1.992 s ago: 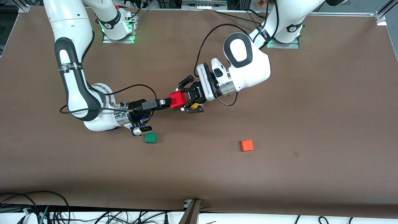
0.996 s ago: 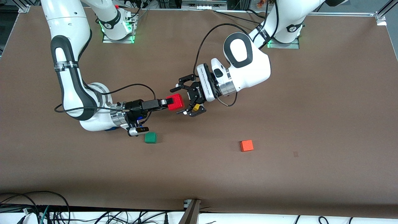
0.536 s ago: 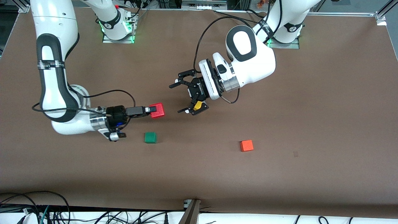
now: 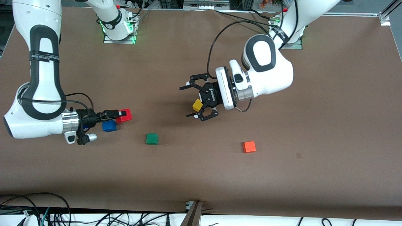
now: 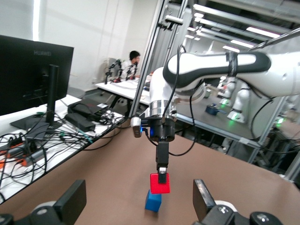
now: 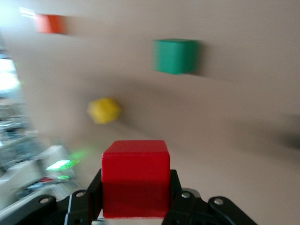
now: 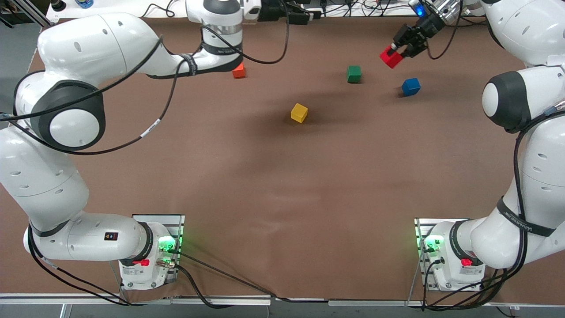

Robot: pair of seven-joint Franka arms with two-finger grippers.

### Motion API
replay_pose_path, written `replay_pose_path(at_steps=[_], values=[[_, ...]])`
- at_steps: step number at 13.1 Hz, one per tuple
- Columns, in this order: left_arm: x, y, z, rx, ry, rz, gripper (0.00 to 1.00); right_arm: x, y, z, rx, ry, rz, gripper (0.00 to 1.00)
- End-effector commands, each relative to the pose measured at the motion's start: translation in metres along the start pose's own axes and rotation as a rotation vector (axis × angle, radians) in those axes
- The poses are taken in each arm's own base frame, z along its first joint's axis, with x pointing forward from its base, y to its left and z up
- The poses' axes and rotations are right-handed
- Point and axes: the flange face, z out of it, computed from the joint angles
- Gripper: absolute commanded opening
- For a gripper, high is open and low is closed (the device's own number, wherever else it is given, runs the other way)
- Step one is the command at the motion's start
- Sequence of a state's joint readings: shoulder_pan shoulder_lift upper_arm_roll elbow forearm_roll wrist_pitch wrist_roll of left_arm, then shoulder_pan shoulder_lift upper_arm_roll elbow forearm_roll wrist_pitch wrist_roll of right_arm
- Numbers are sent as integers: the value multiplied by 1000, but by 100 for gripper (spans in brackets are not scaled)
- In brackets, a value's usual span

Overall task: Pass red block to right arm, stack on blue
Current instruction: 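Open the left gripper and pull it back from the red cube, then lower the red cube onto the blue cube with the right gripper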

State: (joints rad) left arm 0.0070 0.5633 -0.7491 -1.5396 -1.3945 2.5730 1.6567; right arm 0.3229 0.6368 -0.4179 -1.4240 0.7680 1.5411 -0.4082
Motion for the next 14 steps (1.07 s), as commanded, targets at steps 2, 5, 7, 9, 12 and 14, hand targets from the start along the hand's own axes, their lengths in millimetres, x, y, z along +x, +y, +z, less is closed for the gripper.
replay_pose_path(at_steps=[2, 5, 7, 9, 12, 14], values=[[6, -18, -28, -64, 35, -15, 100, -4, -7, -12, -348, -14, -54, 0], [9, -36, -53, -121, 66, -24, 100, -12, 18, -8, -451, -7, -44, 0], [6, -46, -71, -178, 82, -39, 100, -21, 23, 1, -520, 21, -66, 0], [0, -56, -87, -203, 58, -25, 100, -31, 22, 8, -561, 62, -94, 0], [-5, -62, -108, -272, -28, -58, 100, -47, 33, 25, -608, 127, -122, 0], [-7, -63, -121, -318, -85, -88, 100, -58, 40, 36, -624, 188, -135, 0]])
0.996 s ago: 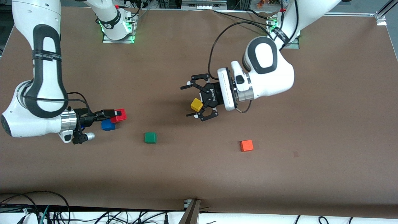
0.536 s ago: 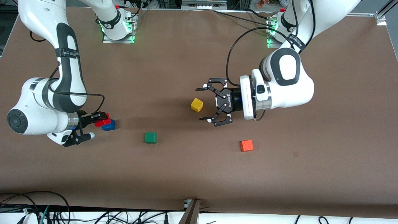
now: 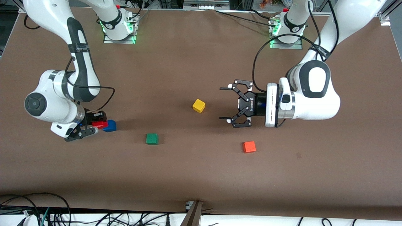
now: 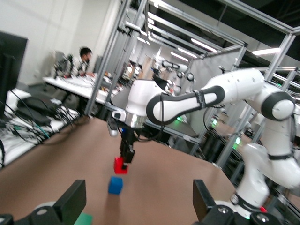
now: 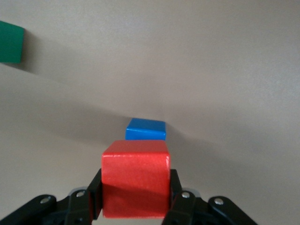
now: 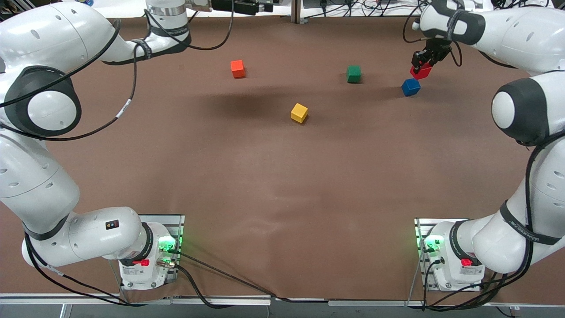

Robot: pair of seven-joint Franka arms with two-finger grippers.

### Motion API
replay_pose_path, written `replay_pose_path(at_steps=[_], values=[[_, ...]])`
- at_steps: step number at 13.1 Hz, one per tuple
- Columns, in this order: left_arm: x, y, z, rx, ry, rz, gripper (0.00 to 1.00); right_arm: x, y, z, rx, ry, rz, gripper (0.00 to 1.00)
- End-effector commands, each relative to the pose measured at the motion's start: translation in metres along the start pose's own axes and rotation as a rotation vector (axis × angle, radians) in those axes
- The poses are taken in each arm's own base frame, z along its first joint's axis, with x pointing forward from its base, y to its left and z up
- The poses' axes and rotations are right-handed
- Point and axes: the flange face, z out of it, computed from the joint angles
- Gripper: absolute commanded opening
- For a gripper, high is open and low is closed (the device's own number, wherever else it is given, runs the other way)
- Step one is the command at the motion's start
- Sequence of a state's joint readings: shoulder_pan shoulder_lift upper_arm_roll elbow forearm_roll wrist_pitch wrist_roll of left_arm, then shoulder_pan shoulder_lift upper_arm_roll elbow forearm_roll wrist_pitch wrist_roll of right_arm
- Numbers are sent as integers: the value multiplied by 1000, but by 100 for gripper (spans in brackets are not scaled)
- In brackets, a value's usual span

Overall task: Pass red block to right arm, stack on blue
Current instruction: 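Lower the red cube onto the blue cube with the right gripper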

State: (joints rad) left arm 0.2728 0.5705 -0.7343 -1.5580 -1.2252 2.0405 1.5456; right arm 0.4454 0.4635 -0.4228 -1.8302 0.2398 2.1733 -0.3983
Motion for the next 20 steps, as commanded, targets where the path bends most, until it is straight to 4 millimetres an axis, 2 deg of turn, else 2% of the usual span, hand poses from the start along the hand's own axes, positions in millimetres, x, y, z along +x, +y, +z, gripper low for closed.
replay_pose_path(at_steps=[1, 4, 9, 11, 15, 16, 17, 20], values=[[-3, 8, -18, -58, -76, -51, 100, -32, -5, 6, -23, 68, 1, 0], [-19, 11, -45, -115, -235, -129, 100, -43, -8, 17, -31, 100, 68, 0], [-38, 28, -56, -128, -548, -328, 100, -46, -15, 27, -43, 123, 97, 0], [-45, 37, -54, -102, -674, -449, 100, -46, -15, 32, -51, 129, 97, 0], [-60, 49, -42, 37, -931, -667, 100, -44, -14, 38, -65, 141, 94, 0], [-67, 48, -43, 100, -1017, -678, 100, -44, -14, 41, -67, 137, 94, 0], [-69, 48, -37, 146, -1085, -664, 100, -45, -14, 44, -68, 132, 94, 0], [-71, 37, -62, 349, -1198, -688, 100, -44, -15, 45, -69, 132, 94, 0]])
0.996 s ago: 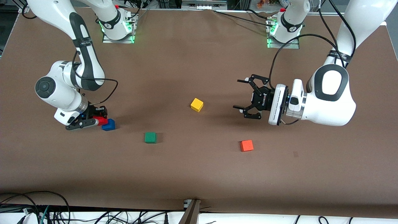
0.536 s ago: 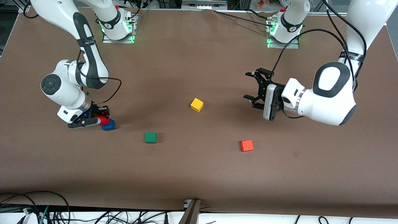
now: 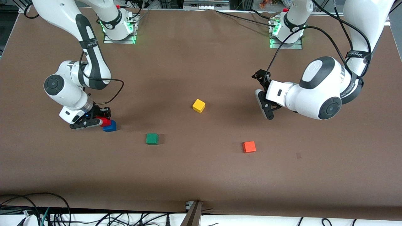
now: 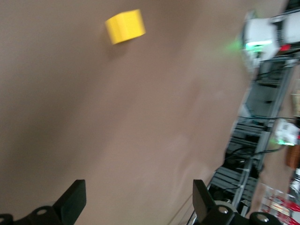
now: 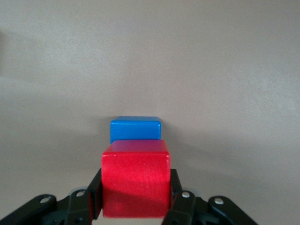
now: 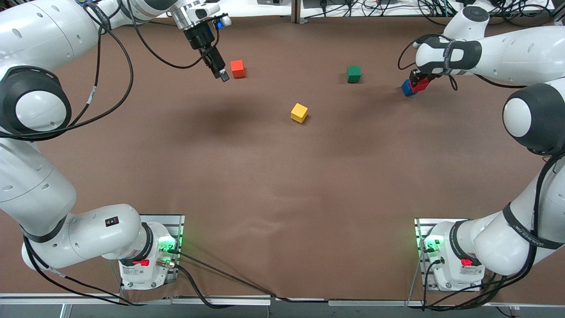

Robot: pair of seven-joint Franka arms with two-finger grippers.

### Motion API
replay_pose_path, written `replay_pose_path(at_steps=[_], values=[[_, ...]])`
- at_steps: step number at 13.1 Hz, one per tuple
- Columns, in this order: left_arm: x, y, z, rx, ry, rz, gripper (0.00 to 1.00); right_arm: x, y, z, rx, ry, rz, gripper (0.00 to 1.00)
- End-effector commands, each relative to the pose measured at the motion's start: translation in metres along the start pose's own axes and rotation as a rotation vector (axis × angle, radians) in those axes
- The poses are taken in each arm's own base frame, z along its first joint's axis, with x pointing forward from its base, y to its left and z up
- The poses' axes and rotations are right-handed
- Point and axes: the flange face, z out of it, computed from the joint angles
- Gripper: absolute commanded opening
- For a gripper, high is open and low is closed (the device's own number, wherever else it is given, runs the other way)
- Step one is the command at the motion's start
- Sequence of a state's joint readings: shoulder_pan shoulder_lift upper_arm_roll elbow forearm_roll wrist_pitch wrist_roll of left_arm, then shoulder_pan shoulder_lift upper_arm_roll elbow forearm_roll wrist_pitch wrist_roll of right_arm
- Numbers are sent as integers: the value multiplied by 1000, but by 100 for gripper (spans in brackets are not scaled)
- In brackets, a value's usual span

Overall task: Pass red block to right arm, stack on blue
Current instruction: 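Lower the red cube onto the blue cube with the right gripper, then open the right gripper to release the red cube on the blue cube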

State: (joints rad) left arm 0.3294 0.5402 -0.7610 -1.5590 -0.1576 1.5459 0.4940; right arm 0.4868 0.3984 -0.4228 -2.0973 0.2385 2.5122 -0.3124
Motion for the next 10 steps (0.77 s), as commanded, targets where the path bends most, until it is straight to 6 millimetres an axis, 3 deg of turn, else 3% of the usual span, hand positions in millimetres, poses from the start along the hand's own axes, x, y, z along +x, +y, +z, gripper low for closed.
replay_pose_path(at_steps=[1, 4, 6, 10], values=[[-15, -9, -22, 222, -51, -96, 100, -3, -3, -1, -12, 12, 6, 0], [-44, -18, -71, 352, 46, -230, 100, -3, -3, -1, -12, 12, 7, 0], [-60, -11, -99, 407, 114, -324, 100, -1, -8, -2, -12, 15, 0, 0], [-95, 25, -153, 573, 164, -399, 100, 1, -10, -1, -12, 23, 0, 0]])
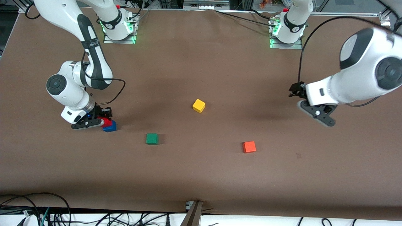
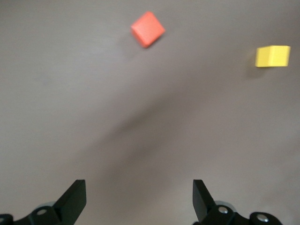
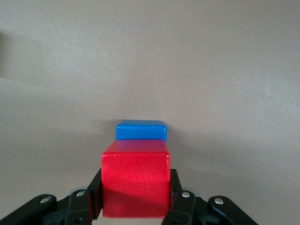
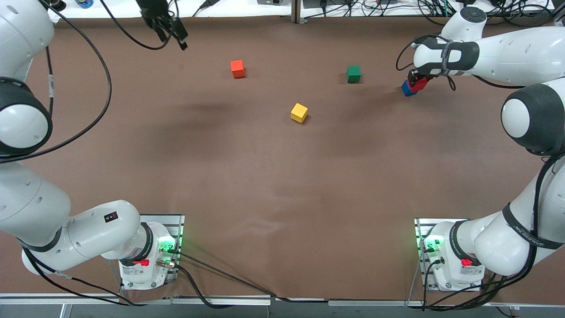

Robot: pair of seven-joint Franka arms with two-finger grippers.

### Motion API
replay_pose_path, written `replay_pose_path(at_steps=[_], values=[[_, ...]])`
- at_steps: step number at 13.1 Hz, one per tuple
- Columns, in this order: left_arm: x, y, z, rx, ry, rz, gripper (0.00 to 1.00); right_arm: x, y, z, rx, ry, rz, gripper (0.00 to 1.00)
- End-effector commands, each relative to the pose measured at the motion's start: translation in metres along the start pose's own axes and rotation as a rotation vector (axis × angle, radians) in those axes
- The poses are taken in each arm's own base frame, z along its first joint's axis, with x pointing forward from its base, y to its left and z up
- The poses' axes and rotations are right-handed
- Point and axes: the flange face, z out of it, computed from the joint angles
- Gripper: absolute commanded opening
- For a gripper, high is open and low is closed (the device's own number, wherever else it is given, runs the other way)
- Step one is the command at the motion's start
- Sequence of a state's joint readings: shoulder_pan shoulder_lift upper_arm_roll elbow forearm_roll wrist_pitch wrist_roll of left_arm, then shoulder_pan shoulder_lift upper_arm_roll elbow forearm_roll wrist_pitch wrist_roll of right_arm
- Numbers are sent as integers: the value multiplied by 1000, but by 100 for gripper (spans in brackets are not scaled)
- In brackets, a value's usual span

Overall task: Pass red block to right arm, stack on blue
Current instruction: 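Open the right gripper to release the red cube on the blue cube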

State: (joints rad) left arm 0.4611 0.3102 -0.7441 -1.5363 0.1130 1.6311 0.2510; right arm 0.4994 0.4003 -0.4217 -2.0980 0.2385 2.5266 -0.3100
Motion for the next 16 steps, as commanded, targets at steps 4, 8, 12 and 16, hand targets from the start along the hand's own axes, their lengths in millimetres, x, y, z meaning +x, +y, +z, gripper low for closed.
replay_pose_path(at_steps=[4, 8, 12, 16], values=[[-46, -30, -92, 110, 68, -76, 100, 1, -5, 0, -13, 20, 7, 0], [-90, -78, -120, 127, 62, -228, 100, 2, -4, 1, -14, 20, 8, 0], [-103, -95, -101, 107, 24, -300, 100, 1, -2, 1, -13, 20, 13, 0], [-116, -55, -96, 147, 45, -440, 100, 1, 3, 1, -15, 20, 22, 0]])
